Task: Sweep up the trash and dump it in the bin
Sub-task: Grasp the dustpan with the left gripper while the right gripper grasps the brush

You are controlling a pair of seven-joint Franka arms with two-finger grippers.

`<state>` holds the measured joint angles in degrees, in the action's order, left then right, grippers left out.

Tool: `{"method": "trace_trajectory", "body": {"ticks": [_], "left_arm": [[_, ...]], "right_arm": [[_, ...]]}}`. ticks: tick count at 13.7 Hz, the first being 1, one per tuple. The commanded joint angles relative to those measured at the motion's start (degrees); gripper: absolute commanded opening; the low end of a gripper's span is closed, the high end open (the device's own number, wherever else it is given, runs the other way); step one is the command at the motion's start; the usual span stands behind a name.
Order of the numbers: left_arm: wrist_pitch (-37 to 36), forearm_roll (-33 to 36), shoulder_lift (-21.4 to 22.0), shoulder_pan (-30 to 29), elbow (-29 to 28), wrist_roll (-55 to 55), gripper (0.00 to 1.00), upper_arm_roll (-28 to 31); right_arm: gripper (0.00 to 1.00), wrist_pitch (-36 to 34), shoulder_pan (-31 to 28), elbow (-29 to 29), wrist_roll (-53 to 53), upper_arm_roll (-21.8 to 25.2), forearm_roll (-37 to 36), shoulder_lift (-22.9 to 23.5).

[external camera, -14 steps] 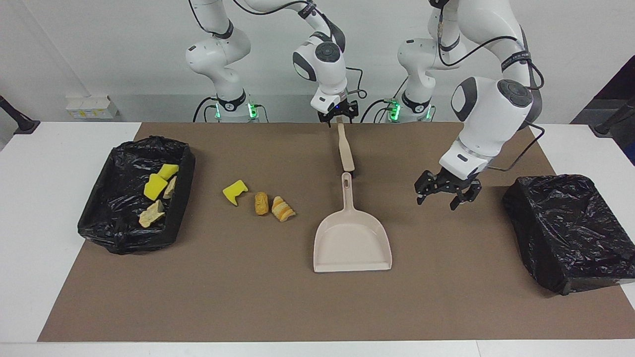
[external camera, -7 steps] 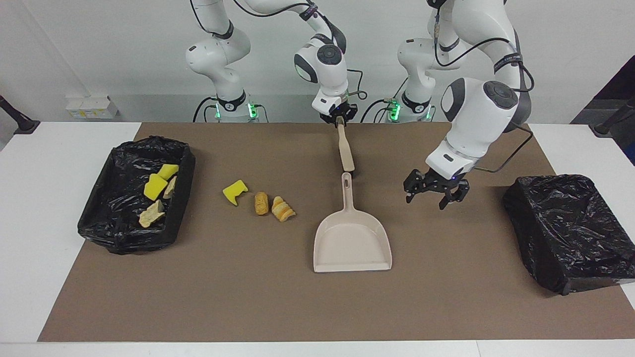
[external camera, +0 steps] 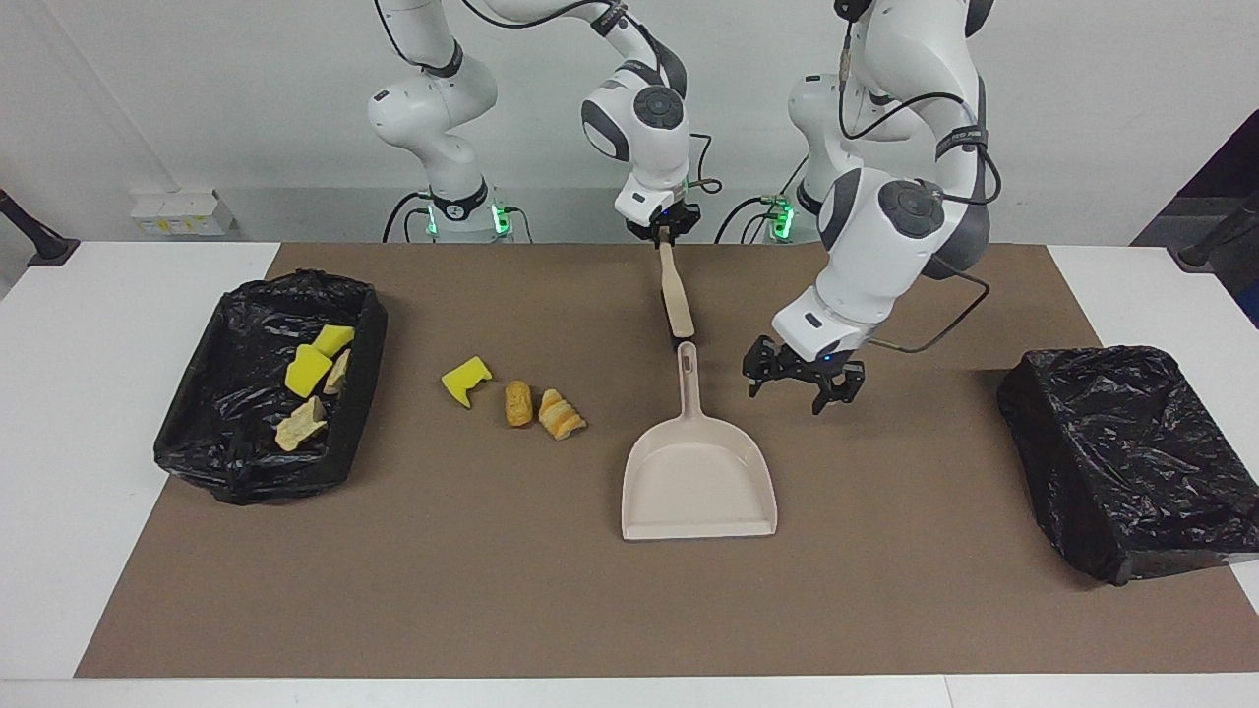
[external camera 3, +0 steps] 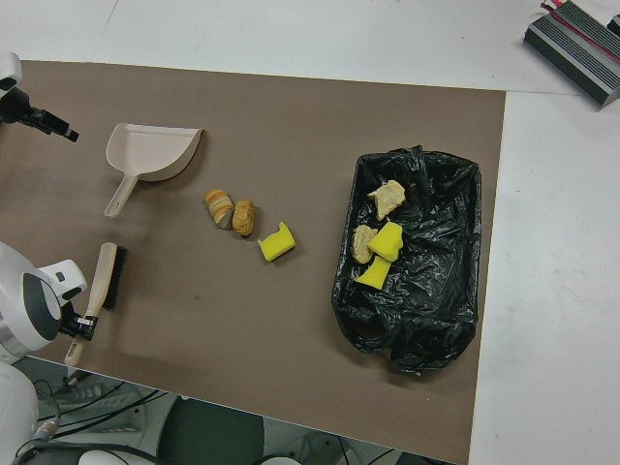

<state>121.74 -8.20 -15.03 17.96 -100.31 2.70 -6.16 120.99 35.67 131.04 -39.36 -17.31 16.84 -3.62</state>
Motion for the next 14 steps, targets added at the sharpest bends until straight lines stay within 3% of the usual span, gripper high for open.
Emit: {"method": "trace_trajectory", "body": {"ticks": [1,6,9,11,14], "left_arm": [[2.09,-0.33,-1.41,4.27,-1.11,3.35,1.0,0.98],[7.55,-0.33,-3.34,8.4,-3.83,9.34,1.0,0.89],[7.37,-0.33,-3.08,10.42,-5.68,9.69,1.0,0.89],[7.98,-0.33,-2.73,13.14,-8.83,14.23,0.99,0.98],[7.81,-0.33,-2.46,13.24,-9.29,16.64,0.67,1.06]], "right_arm": [[0.0,-9.43,-6.29,-0.44,2.08,-0.09,-0.84,-7.87],[0.0,-22.54,-20.52,-1.48,14.72,0.08,-4.79,-14.75],[0.0,-21.95,-27.91,-1.75,21.95,0.0,-11.02,-14.41],[0.0,-17.57,-33.17,-1.49,26.68,-0.09,-13.06,-13.01],[0.0,-12.29,-42.06,-1.49,36.0,-0.09,-18.04,-9.59]]}}
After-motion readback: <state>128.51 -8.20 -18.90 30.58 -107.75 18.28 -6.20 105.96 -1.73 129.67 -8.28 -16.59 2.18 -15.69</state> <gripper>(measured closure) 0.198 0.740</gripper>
